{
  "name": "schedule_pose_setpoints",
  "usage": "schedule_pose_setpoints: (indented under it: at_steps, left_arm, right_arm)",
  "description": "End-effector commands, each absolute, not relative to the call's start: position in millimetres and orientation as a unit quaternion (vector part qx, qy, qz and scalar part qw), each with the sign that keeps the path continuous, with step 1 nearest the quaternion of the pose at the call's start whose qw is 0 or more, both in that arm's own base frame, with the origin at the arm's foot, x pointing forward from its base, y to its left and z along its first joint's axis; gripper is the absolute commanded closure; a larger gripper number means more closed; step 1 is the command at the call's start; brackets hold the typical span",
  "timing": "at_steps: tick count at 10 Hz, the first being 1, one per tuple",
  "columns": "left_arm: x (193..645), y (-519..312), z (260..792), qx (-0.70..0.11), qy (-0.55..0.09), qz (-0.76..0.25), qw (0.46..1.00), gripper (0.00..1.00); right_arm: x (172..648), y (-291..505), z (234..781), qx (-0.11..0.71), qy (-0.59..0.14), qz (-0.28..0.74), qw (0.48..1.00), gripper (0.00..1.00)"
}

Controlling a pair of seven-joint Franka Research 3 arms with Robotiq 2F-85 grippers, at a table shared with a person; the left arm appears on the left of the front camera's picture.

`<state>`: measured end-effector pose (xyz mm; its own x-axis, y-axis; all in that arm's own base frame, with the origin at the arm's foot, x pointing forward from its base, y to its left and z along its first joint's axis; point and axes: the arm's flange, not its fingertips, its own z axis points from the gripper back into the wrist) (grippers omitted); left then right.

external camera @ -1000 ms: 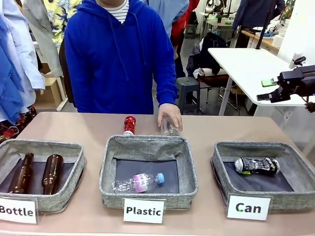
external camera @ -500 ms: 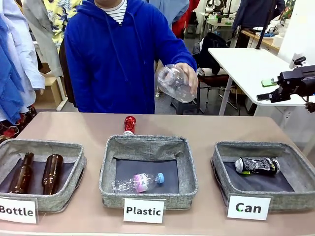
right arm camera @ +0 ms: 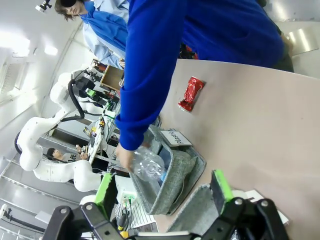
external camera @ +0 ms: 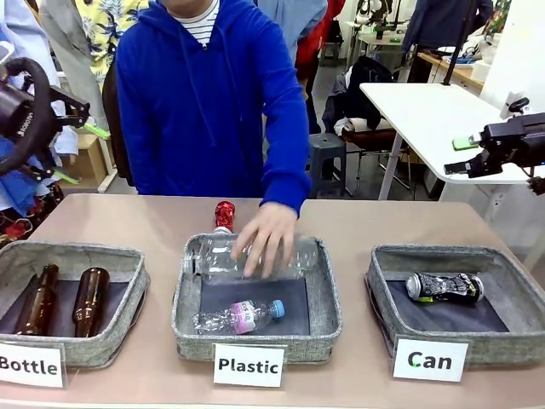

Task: Sort the can waste into the basket.
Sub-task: Pick up the can waste from the table and place it in the right Fabric basket.

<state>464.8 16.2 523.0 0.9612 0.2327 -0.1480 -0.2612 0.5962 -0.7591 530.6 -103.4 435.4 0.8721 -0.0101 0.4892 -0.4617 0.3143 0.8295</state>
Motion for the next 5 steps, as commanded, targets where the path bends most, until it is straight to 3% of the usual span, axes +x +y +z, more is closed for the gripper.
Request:
schedule_pose_setpoints:
  at_steps: [1, 5]
  left_arm:
    - [441, 79, 533, -0.447, 0.005, 0.164, 0.879, 0.00]
    - [331, 156, 521, -0.498, -0.098, 0.222, 0.833, 0.00]
  right_arm:
    - [529, -103, 437, 0.559, -0.213, 0.150, 0.787, 0.00]
    - [529, -103, 437, 0.559, -0.213, 0.150, 0.787, 0.00]
